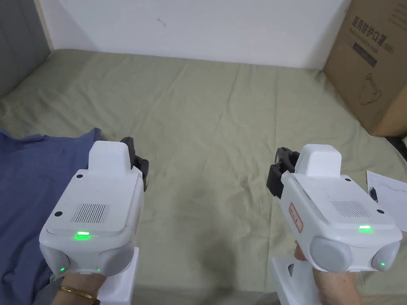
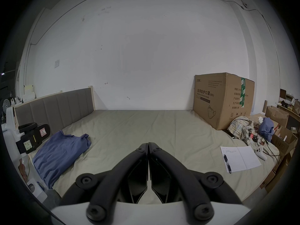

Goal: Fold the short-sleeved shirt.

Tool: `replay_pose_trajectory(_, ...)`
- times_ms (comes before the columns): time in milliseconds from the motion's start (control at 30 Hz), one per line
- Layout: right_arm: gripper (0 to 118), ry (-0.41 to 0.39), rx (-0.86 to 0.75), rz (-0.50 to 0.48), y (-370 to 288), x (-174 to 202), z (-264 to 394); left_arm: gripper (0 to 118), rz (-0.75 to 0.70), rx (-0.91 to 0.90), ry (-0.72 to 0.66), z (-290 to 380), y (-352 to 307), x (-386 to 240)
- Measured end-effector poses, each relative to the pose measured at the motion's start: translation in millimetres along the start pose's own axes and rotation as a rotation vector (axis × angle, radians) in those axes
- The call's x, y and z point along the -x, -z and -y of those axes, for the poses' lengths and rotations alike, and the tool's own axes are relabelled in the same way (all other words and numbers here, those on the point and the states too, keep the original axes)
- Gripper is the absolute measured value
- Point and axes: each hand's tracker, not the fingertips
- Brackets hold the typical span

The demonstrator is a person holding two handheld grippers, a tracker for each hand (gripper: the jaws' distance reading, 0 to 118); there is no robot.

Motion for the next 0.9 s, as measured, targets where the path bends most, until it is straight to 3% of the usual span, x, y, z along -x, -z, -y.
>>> replay_pose_trajectory(367,0,0.004,0.006,-0.003,-2,-1,-1,0,-0.002,0.003,-0.004,0,0,-1)
replay_pose_trajectory(533,0,-0.029,0.0,-0.024,-3,10,-4,0,-0.022,-0.006,-0.019,-2,-3,8)
replay_pose_trajectory(900,0,-0.08,-0.028,-0.249,21,92,-18,0,-0.268,-0.026,0.0,-5,-37,89)
